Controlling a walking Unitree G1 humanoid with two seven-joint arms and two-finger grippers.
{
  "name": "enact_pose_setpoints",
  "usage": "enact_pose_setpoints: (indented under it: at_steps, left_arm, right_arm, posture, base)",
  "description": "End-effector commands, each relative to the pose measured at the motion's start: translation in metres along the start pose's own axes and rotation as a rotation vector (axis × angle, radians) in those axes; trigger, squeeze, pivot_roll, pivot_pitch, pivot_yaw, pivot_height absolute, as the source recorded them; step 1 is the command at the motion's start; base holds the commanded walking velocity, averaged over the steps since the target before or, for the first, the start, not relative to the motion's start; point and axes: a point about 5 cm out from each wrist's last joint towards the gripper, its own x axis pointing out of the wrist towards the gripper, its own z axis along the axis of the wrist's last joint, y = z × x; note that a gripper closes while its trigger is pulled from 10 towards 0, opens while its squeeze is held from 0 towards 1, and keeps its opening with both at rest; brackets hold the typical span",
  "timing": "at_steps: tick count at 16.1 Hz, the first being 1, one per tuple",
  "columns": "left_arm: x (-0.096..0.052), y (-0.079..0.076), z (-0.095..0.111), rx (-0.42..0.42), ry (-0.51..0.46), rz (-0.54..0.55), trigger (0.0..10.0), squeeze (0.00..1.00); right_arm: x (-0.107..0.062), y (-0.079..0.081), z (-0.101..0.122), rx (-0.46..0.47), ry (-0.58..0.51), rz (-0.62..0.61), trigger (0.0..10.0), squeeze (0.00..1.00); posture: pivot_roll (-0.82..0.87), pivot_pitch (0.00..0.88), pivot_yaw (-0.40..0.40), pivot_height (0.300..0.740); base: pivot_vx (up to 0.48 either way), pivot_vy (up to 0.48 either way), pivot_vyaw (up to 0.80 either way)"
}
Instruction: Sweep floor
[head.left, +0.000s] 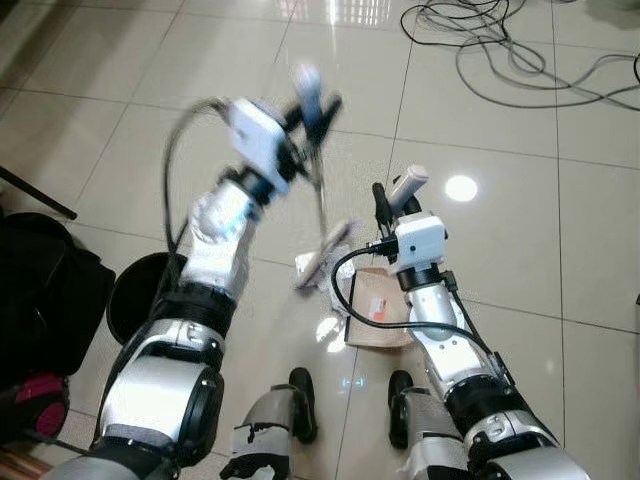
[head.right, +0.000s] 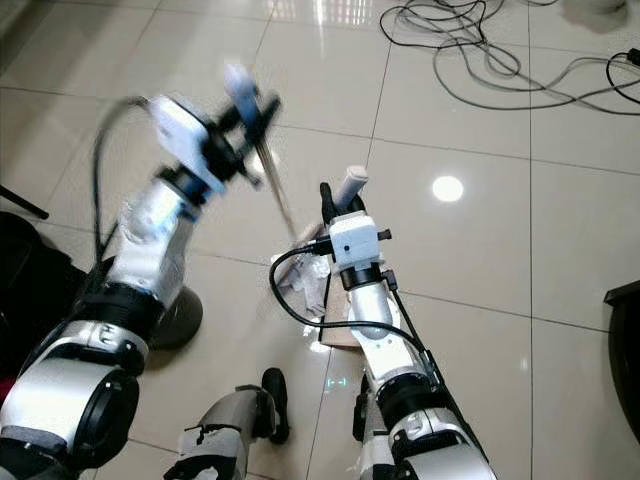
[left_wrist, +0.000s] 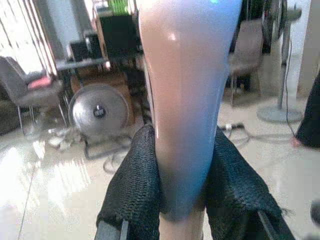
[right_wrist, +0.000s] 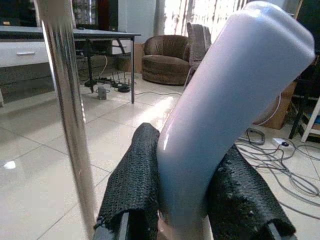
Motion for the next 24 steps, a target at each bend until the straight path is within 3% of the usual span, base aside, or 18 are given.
enact_pose_setpoints:
  at_steps: [1, 4, 7, 10, 15, 19, 20, 21, 22, 23, 24]
  left_arm:
    - [-0.004, -0.007, -0.009, 0.028, 0.031, -0.007, 10.0, 0.0]
    - [-0.011, -0.032, -0.029, 0.047, 0.105, -0.063, 10.0, 0.0]
    - [-0.011, -0.051, -0.04, -0.019, 0.136, -0.069, 10.0, 0.0]
    - [0.008, -0.054, -0.029, -0.155, 0.054, 0.019, 10.0, 0.0]
    - [0.032, -0.057, -0.003, -0.273, -0.108, -0.054, 10.0, 0.0]
    - [0.038, -0.028, 0.021, -0.185, -0.182, -0.072, 10.0, 0.0]
    - [0.037, -0.008, 0.035, -0.155, -0.222, -0.079, 10.0, 0.0]
    - [0.037, 0.001, 0.043, -0.139, -0.24, -0.087, 10.0, 0.0]
    - [0.032, 0.025, 0.059, -0.087, -0.253, -0.101, 10.0, 0.0]
    - [0.03, 0.033, 0.062, -0.062, -0.241, -0.099, 10.0, 0.0]
    - [0.026, 0.053, 0.068, -0.066, -0.193, -0.028, 10.0, 0.0]
  right_arm:
    - [-0.014, 0.015, -0.01, 0.046, 0.07, 0.015, 10.0, 0.0]
    - [-0.019, 0.023, -0.005, 0.069, 0.052, 0.009, 10.0, 0.0]
    - [-0.025, 0.024, -0.004, 0.081, 0.059, -0.006, 10.0, 0.0]
    - [-0.026, 0.026, -0.004, 0.086, 0.07, -0.001, 10.0, 0.0]
    - [-0.021, 0.026, -0.004, 0.088, 0.077, 0.004, 10.0, 0.0]
    - [-0.021, 0.022, -0.006, 0.083, 0.083, 0.003, 10.0, 0.0]
    - [-0.02, 0.019, -0.007, 0.079, 0.087, 0.002, 10.0, 0.0]
    - [-0.02, 0.017, -0.007, 0.078, 0.088, 0.002, 10.0, 0.0]
    - [-0.018, 0.011, -0.009, 0.073, 0.094, -0.003, 10.0, 0.0]
    - [-0.017, 0.007, -0.011, 0.074, 0.101, -0.012, 10.0, 0.0]
    - [-0.018, -0.001, -0.011, 0.074, 0.1, -0.03, 10.0, 0.0]
  posture:
    - [0.09, 0.382, 0.135, 0.74]
    - [0.04, 0.384, 0.144, 0.74]
    - [0.03, 0.391, 0.142, 0.74]
    - [0.03, 0.389, 0.133, 0.74]
    - [0.05, 0.389, 0.121, 0.74]
    - [0.06, 0.385, 0.111, 0.74]
    - [0.07, 0.379, 0.104, 0.74]
    - [0.07, 0.377, 0.103, 0.74]
    - [0.08, 0.365, 0.09, 0.74]
    - [0.08, 0.344, 0.078, 0.74]
    - [0.09, 0.31, 0.066, 0.74]
  base:
    - [0.0, 0.0, 0.0]
    - [0.0, 0.0, 0.0]
    - [0.0, 0.0, 0.0]
    - [0.0, 0.0, 0.0]
    - [0.0, 0.0, 0.0]
    - [0.0, 0.0, 0.0]
    - [0.0, 0.0, 0.0]
    - [0.0, 0.0, 0.0]
    - [0.0, 0.0, 0.0]
    - [0.0, 0.0, 0.0]
    - [0.0, 0.0, 0.0]
